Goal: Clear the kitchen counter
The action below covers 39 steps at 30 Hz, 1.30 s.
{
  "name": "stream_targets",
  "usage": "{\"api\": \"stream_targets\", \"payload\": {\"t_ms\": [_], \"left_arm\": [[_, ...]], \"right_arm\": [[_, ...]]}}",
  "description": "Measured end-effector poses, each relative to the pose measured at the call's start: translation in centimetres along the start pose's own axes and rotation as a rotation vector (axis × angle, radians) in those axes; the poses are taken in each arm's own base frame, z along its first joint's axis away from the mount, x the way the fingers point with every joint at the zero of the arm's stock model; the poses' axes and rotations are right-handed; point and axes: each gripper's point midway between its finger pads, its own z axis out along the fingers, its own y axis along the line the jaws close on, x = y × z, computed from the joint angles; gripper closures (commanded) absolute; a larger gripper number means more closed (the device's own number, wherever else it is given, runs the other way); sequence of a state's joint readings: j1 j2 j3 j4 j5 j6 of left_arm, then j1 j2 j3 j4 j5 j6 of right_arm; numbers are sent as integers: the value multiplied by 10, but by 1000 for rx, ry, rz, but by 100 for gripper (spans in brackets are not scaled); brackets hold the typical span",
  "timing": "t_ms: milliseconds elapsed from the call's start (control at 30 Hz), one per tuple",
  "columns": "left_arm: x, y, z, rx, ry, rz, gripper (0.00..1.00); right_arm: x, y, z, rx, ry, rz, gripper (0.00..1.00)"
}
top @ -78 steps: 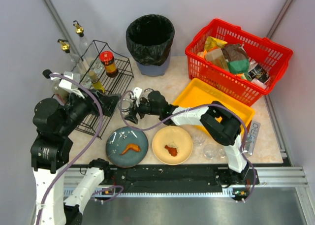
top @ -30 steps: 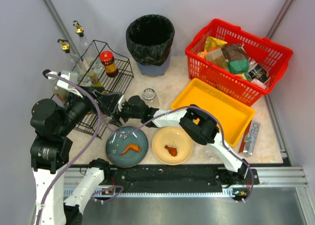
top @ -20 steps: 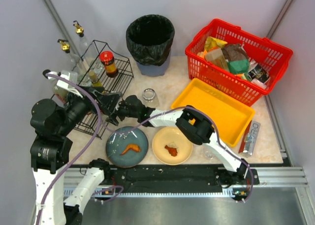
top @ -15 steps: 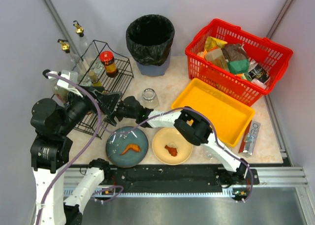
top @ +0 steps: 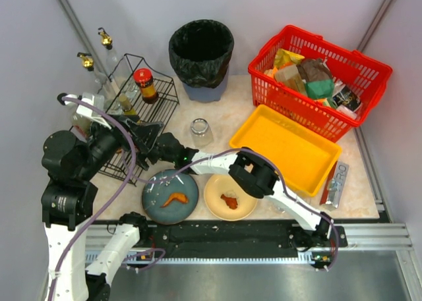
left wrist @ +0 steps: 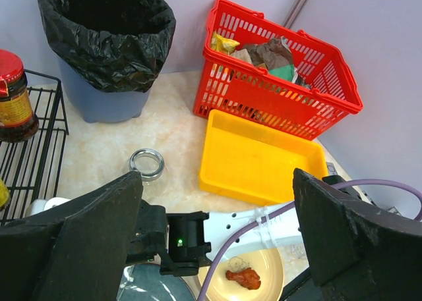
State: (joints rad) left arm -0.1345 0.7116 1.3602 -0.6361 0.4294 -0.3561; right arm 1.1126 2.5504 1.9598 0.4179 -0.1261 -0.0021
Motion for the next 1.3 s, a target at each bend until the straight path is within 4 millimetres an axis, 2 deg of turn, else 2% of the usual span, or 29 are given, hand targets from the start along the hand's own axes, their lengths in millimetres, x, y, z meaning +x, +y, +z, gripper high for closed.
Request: {"api": "stream_targets", "payload": {"t_ms": [433, 567, 767, 967, 1033, 1167, 1300], "left_arm": [[0, 1, 0, -4, -1, 0, 1], [0, 1, 1, -5, 1, -1, 1], [0, 2, 1, -5, 2, 0, 1], [0, 2, 1, -6, 2, 6, 1], [0, 3, 2, -10, 1, 9, 1], [0, 4, 2, -14, 0, 11, 1], [-1, 6, 2, -25, -3, 13, 1]], "right_arm": [[-2, -6, 10, 50, -27, 45, 24], [-1, -7, 12, 54, -35, 48, 10], [0, -7, 12, 61, -35, 51, 1], [3, -8, 11, 66, -38, 46, 1], [9, -7, 10, 67, -35, 47, 1], [37, -7, 4, 67, 6, 44, 1], [38, -4, -6, 62, 12, 35, 1]]}}
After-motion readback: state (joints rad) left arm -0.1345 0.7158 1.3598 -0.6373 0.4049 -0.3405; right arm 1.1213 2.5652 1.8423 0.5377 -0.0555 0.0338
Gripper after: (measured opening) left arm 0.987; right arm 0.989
